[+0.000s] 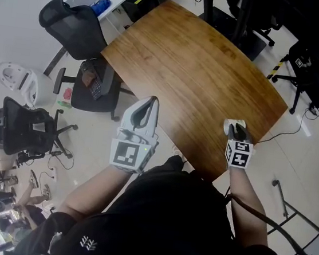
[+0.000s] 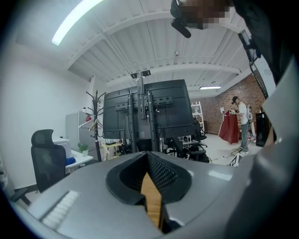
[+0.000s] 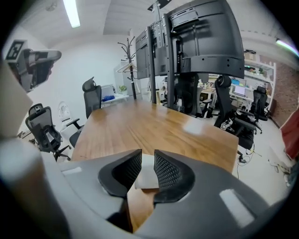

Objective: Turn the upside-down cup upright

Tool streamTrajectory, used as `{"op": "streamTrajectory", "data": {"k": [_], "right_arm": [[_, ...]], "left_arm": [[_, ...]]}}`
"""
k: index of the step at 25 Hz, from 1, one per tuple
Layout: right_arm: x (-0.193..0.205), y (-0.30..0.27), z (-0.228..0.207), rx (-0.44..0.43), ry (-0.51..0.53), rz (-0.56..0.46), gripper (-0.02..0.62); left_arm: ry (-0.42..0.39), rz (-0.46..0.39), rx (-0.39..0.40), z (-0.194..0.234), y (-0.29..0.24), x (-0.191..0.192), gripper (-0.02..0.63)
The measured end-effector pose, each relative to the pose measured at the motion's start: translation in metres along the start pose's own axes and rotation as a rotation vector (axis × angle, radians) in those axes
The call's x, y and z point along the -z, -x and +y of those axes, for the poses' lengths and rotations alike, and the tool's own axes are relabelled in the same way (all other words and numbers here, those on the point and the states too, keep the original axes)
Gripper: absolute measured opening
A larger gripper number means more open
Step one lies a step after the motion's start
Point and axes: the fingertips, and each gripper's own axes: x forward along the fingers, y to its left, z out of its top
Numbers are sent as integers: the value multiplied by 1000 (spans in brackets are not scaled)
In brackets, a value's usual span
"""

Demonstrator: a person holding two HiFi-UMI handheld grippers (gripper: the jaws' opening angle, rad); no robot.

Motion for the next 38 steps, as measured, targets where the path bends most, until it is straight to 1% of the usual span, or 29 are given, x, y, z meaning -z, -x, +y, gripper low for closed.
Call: {"op": "streamTrajectory", "data": {"k": [2,3,4,5,8,10,12,14,16,18,21,24,27,30,32,38], "right_arm": [[4,3,-29,33,-71,-2,87],[7,2,-43,38,-115,6,101],[10,-1,-54,28,-160,18,130],[13,-5,-61,3,-201,32,152],[17,-21,-64,-119,-304,76,166],[16,-28,-60,-195,-374,81,166],[14,-32,-57,-243,-422,78,150],[12,-32,-54,-261,-430,76,133],[13,-31,-51,-263,-409,81,130],[14,-29,-46,-260,-358,83,128],[10,-20,-38,-232,-220,70,123],[1,-5,-31,-164,-82,46,92],[-4,8,-22,-118,17,14,62],[-7,17,-14,-80,70,-12,36],[-7,21,-7,-71,96,-18,17],[10,22,16,-112,133,38,15]], "left_arm": [[1,5,-6,0,0,2,0],[0,8,-8,0,0,3,0],[-1,11,-8,0,1,3,0],[-2,15,-8,0,1,4,0],[-7,21,-5,-2,1,4,0],[-14,24,-4,-3,1,2,0],[-19,29,-7,0,2,1,0],[-21,30,-15,4,2,1,0],[-23,28,-18,5,2,1,0],[-20,24,-13,4,1,2,0],[-14,19,2,-1,-3,2,0],[-12,7,20,-6,-9,-1,0],[-10,-5,41,-14,-13,-3,0],[-8,-14,64,-21,-16,-4,0],[-5,-17,75,-25,-16,-4,0],[-4,-29,84,-30,-13,-7,0]]}}
